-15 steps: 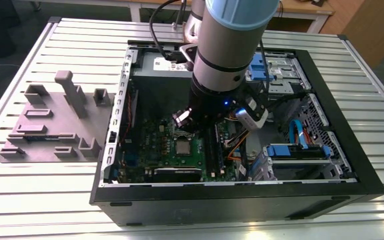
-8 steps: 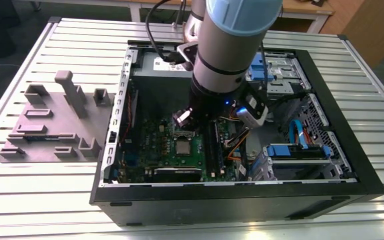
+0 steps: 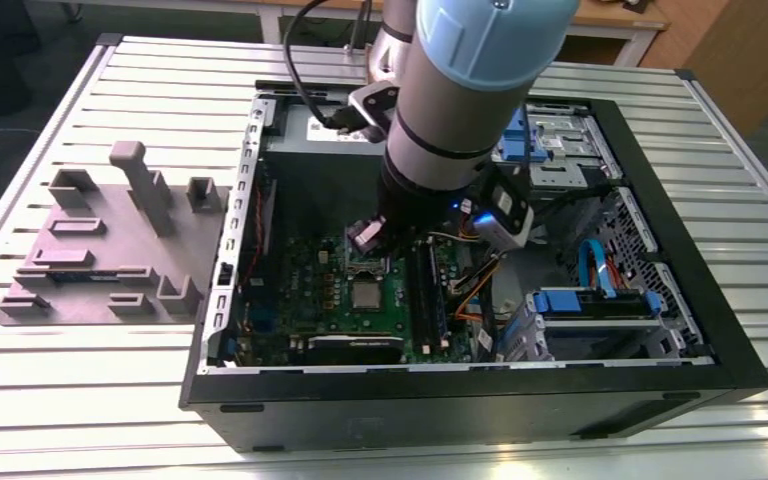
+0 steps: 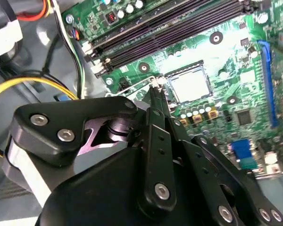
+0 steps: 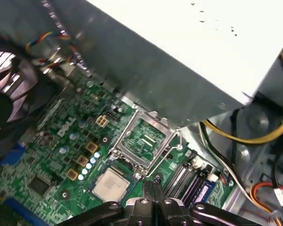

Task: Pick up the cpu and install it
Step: 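Close the cpu cover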

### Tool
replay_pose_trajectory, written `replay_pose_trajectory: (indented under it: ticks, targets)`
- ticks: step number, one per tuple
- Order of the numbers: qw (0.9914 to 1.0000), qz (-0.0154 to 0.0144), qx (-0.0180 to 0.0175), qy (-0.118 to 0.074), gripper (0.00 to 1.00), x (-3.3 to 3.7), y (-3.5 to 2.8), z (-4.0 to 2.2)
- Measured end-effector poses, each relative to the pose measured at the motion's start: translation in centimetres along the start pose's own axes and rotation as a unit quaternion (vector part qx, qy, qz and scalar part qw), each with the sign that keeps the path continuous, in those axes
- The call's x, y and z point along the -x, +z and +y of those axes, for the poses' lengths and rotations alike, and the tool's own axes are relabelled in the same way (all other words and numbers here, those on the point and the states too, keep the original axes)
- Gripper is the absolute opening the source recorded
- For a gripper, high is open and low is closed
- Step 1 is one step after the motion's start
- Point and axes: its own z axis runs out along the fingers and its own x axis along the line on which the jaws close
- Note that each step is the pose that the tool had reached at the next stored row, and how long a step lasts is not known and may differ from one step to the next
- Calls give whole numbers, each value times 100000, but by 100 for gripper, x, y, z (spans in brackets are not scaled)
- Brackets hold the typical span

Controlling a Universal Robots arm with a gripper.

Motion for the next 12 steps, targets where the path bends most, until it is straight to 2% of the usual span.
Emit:
replay_pose_trajectory:
  ticks: [2,6,8,12]
  targets:
    - [99982,317,86,-1851,10,0,10,-2]
    - [99879,839,221,-4840,10,2,19,-5]
    - [99870,863,232,-5020,10,26,25,-1]
    - [99870,862,232,-5014,10,110,46,60]
